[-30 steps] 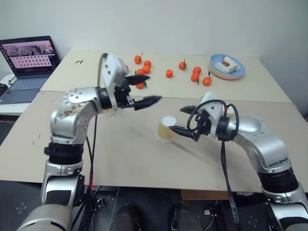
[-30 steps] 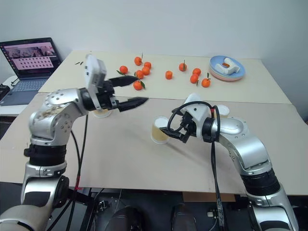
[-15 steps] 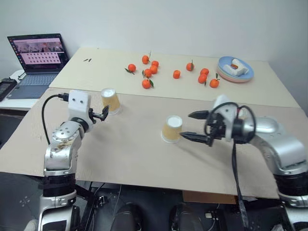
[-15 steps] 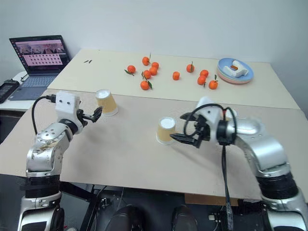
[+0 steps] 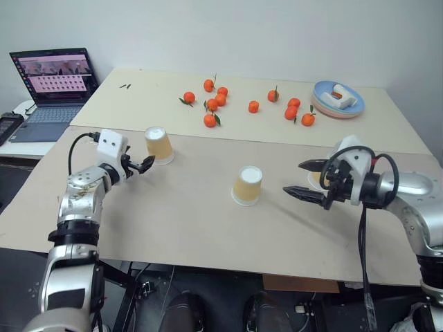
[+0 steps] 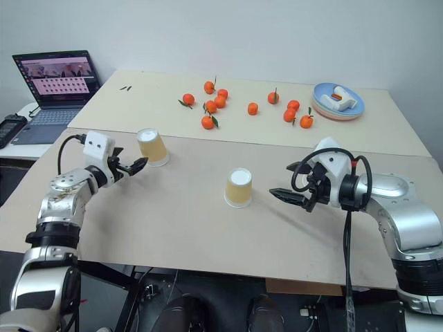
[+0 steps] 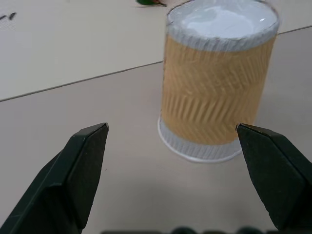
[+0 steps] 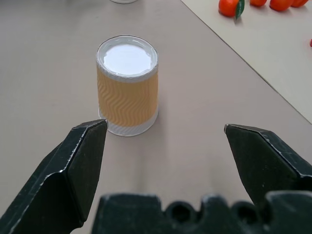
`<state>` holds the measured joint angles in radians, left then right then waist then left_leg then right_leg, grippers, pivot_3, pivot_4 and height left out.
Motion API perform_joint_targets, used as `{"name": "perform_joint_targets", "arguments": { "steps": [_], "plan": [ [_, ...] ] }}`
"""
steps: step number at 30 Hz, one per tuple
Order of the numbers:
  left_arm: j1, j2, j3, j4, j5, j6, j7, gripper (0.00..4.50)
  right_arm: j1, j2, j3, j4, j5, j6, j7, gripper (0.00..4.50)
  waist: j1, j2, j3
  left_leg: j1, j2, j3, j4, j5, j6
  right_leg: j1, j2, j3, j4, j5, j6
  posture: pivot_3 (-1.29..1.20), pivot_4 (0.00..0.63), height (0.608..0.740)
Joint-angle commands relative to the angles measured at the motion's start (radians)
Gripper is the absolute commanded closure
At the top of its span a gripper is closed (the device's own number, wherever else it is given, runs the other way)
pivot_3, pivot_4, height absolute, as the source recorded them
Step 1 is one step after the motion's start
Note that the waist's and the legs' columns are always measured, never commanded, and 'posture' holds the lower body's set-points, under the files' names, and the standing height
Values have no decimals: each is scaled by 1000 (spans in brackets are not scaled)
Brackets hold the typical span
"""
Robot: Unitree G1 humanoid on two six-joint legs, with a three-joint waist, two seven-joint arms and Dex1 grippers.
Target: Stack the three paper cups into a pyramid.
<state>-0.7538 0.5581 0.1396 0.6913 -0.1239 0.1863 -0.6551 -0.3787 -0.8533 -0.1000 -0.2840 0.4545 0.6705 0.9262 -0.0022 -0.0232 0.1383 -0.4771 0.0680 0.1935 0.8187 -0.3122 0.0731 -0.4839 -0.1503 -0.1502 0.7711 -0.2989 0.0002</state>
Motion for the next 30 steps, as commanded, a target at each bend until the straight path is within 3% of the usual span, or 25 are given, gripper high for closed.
{"name": "perform_joint_targets", "arguments": {
  "steps": [1,10,24,25,29,30],
  "plan": [
    [-108,-6,-31,124,25,-103,-44,23,-1,-7,-31,-44,16,-1,-12,0,-1,0,0,0,0,0,0,0,0,0,0,0,0,0,0,0,150,669],
    [-311,-37,-60,398,66,-231,-60,23,15,-3,-36,-59,16,6,-38,0,-12,0,0,-2,0,1,0,0,0,-3,0,1,0,0,0,0,150,669],
    [-331,-45,-40,455,57,-218,-63,23,18,-7,-37,-63,16,8,-61,0,-13,-1,0,-2,0,1,0,0,0,-4,0,2,1,0,0,0,150,669],
    [-329,-44,-39,454,57,-220,-61,544,15,-7,-36,-61,15,8,-61,0,-13,-1,0,-2,0,1,0,0,0,-4,0,2,1,0,0,0,150,669],
    [-324,-42,-42,447,60,-223,-70,1870,11,-6,-29,-55,12,5,-60,0,-14,-1,0,-2,0,1,0,0,0,-4,0,2,1,0,0,0,150,669],
    [-322,-41,-42,445,60,-223,-73,1985,10,-5,-28,-53,11,5,-60,0,-13,-1,0,-2,0,1,0,0,0,-4,0,2,1,0,0,0,150,669]
  ]
}}
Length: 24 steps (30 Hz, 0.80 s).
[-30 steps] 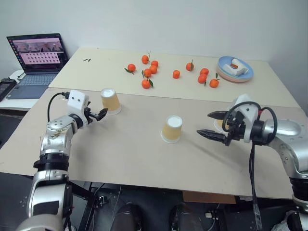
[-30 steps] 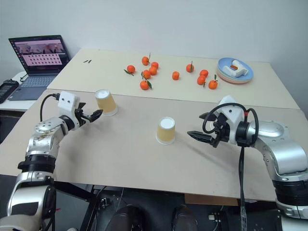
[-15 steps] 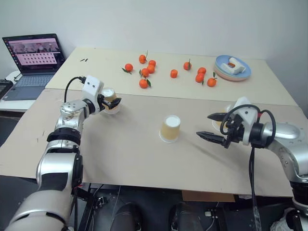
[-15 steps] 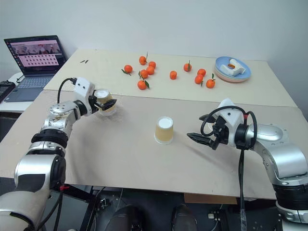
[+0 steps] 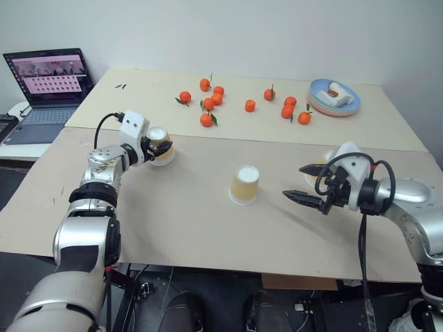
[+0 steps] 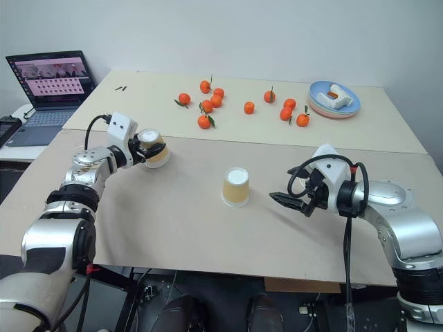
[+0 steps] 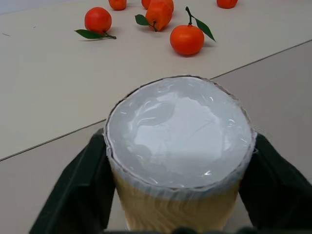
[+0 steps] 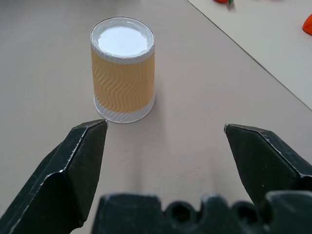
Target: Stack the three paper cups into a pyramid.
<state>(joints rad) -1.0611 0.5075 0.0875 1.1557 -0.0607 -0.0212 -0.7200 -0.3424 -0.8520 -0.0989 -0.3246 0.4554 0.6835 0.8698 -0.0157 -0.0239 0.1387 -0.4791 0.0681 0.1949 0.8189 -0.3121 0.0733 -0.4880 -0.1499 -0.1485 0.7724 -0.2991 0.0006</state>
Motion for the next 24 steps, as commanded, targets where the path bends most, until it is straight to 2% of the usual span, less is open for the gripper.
{"name": "perform_joint_targets", "arguments": {
  "steps": [1,6,9,12,14,17,24],
  "plan": [
    [-14,10,6,-21,1,-17,-7,1985,-28,-6,-27,-10,10,-9,-3,0,0,0,0,0,0,0,0,0,0,0,0,0,0,0,0,0,150,669],
    [3,-3,1,-85,-20,-40,-96,1985,-32,-3,-22,-7,5,-10,-8,0,0,0,0,0,0,0,0,0,0,0,0,0,0,0,0,0,150,669],
    [43,-25,-20,-208,-61,-23,-247,1985,-32,-4,-21,-5,2,-9,-10,0,1,0,0,0,0,0,0,0,0,0,0,0,0,0,0,0,150,669],
    [152,-57,-82,-512,-196,171,-501,1985,-26,-5,-19,-9,-6,-7,-20,0,0,0,0,-1,0,0,0,0,0,0,0,0,0,0,0,0,150,669],
    [212,-57,-139,-626,-217,246,-595,1985,-25,-4,-20,-11,-9,-6,-28,0,0,0,0,-1,0,0,1,0,0,0,0,0,0,0,0,0,150,669],
    [253,-49,-195,-656,-192,259,-646,1985,-20,-6,-24,-20,-7,-1,-37,0,-2,0,0,0,0,0,1,0,-1,0,0,0,1,0,0,0,150,669],
    [233,-64,-261,-560,-121,154,-662,1985,22,-24,-72,-68,11,22,-60,0,0,0,0,1,1,0,1,1,-1,0,1,1,1,0,-1,0,150,669]
  ]
}}
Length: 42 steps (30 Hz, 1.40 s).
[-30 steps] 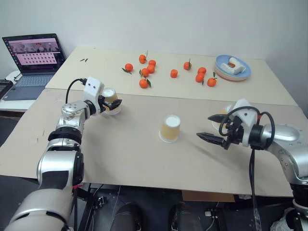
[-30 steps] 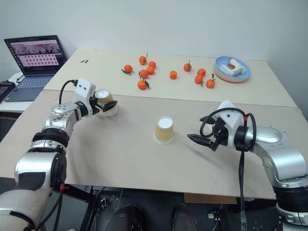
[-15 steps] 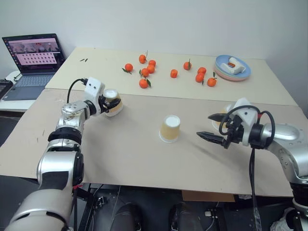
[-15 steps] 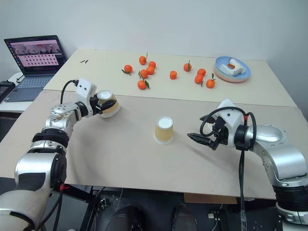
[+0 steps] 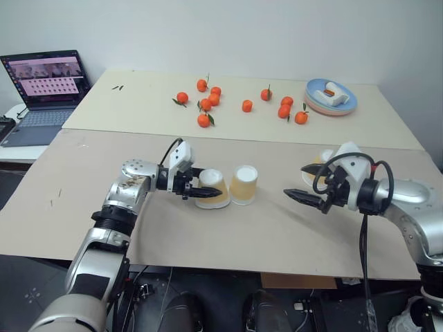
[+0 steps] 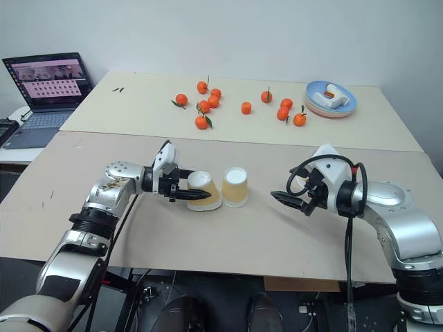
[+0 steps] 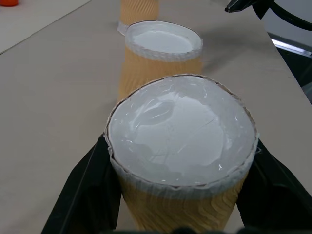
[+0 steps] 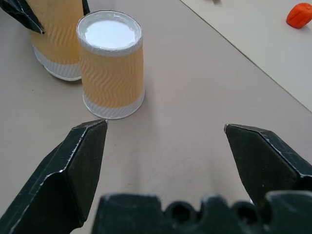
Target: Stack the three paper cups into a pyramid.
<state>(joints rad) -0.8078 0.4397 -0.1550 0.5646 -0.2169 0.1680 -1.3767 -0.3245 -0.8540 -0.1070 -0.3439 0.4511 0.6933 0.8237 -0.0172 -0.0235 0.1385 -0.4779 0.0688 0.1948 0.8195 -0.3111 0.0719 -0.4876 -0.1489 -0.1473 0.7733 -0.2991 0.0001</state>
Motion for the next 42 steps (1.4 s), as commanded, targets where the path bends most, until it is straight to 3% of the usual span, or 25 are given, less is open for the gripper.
{"name": "perform_joint_targets", "arguments": {
  "steps": [1,23,25,28,35,42],
  "plan": [
    [-28,-2,-21,43,38,-44,-5,1985,13,-23,-74,-59,19,18,-18,0,2,0,0,0,0,0,0,0,0,0,0,0,0,0,0,0,150,669],
    [-123,-44,-50,318,146,-236,58,1985,69,-36,-142,-128,37,61,-47,0,5,1,-1,4,0,-3,0,0,1,7,-1,-2,-1,0,0,0,150,669],
    [-125,-45,-48,327,145,-240,60,1047,70,-38,-146,-128,38,61,-47,0,5,1,-1,4,0,-4,0,0,1,7,-1,-2,-2,0,0,0,150,669],
    [-125,-46,-40,329,145,-246,60,104,70,-38,-146,-125,38,62,-48,0,4,1,-1,3,0,-4,0,0,2,6,-1,-2,-2,0,0,0,150,669],
    [-138,-34,-2,294,124,-205,51,104,61,-36,-131,-111,35,54,-49,0,5,1,-1,-5,-1,-3,0,0,2,-2,-1,-2,-1,0,0,0,150,669],
    [-91,26,24,93,71,-75,-7,104,40,-28,-112,-89,29,41,-45,0,3,1,0,-4,0,-3,1,0,2,-2,0,-2,-1,0,0,0,150,669]
  ]
}}
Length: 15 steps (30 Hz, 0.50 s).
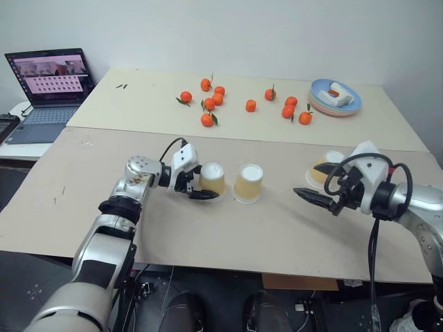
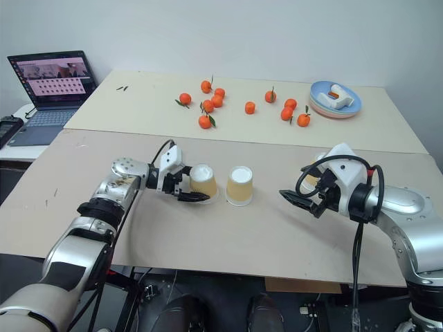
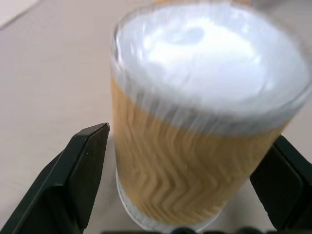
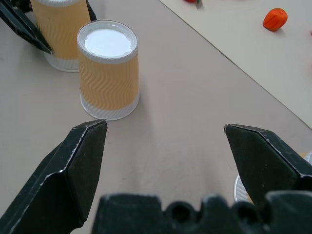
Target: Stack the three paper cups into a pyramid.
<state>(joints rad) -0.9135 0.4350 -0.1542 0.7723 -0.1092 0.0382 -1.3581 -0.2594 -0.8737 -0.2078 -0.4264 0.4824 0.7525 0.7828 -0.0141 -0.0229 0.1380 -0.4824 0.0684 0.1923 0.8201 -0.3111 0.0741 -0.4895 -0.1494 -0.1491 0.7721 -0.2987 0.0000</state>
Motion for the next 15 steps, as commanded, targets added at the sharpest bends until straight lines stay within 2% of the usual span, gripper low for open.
{"name": "perform_joint_targets", "arguments": {
  "steps": [1,6,15],
  "plan": [
    [28,43,25,-159,-48,83,-32,104,-29,-8,-8,-2,-2,-21,-3,0,-1,0,0,0,0,0,0,0,0,0,0,0,0,0,0,0,150,669],
    [75,87,37,-325,-86,188,-30,104,-41,-3,4,13,-6,-31,0,0,0,0,0,0,0,0,0,0,0,0,0,0,0,0,0,0,150,669],
    [182,194,71,-456,-104,277,18,104,-37,-8,1,19,-8,-39,1,0,-2,0,0,1,0,0,0,0,0,0,0,0,0,0,0,0,150,669]
  ]
}}
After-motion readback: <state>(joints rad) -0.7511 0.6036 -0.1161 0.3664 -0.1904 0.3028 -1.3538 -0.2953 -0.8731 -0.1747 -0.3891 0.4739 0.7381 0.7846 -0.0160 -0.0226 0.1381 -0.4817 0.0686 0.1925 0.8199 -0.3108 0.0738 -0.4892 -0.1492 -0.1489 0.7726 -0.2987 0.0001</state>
